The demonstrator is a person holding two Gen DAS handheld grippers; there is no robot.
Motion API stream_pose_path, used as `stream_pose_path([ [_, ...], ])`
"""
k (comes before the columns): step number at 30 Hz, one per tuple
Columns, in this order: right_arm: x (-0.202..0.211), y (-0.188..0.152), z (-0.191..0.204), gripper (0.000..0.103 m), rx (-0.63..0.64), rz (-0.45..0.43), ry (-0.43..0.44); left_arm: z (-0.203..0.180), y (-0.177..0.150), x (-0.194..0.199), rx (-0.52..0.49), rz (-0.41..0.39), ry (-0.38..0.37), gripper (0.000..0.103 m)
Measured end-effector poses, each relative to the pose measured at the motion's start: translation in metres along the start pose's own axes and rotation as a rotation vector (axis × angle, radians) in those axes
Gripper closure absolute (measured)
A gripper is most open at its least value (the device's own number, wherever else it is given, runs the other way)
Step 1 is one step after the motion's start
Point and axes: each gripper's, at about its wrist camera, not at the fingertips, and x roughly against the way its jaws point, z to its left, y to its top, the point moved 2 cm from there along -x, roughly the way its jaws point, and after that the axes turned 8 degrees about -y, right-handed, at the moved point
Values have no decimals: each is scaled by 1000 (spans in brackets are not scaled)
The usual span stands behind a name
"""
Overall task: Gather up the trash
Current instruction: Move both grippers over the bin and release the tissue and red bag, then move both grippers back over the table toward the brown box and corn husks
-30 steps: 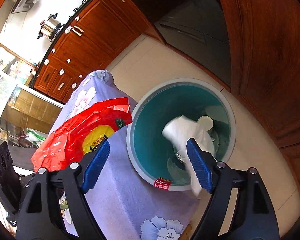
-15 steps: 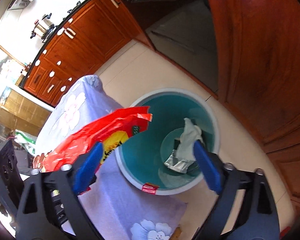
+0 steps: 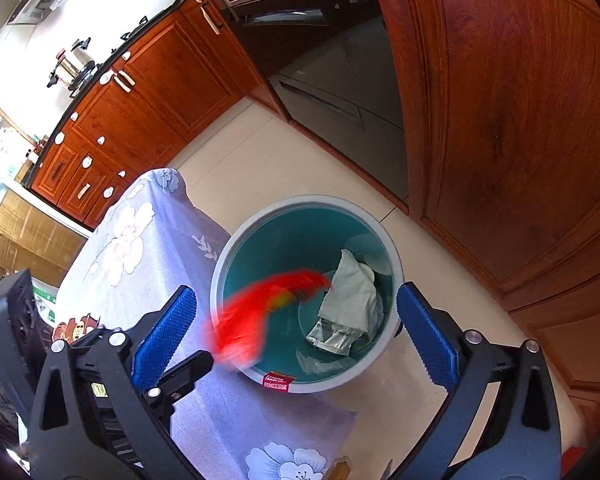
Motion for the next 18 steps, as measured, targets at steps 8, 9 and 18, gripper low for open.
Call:
stream_pose_path([
  [8,2,-2,4,7,5,2,2,11,-4,20,37,-39,20,4],
  [9,3,-2,6,7,6,2,3,11,-5,23,38,-40,23,4],
  [18,17,-8,18,7,20,-14,0,8,-11,42,27,-52,45,4],
])
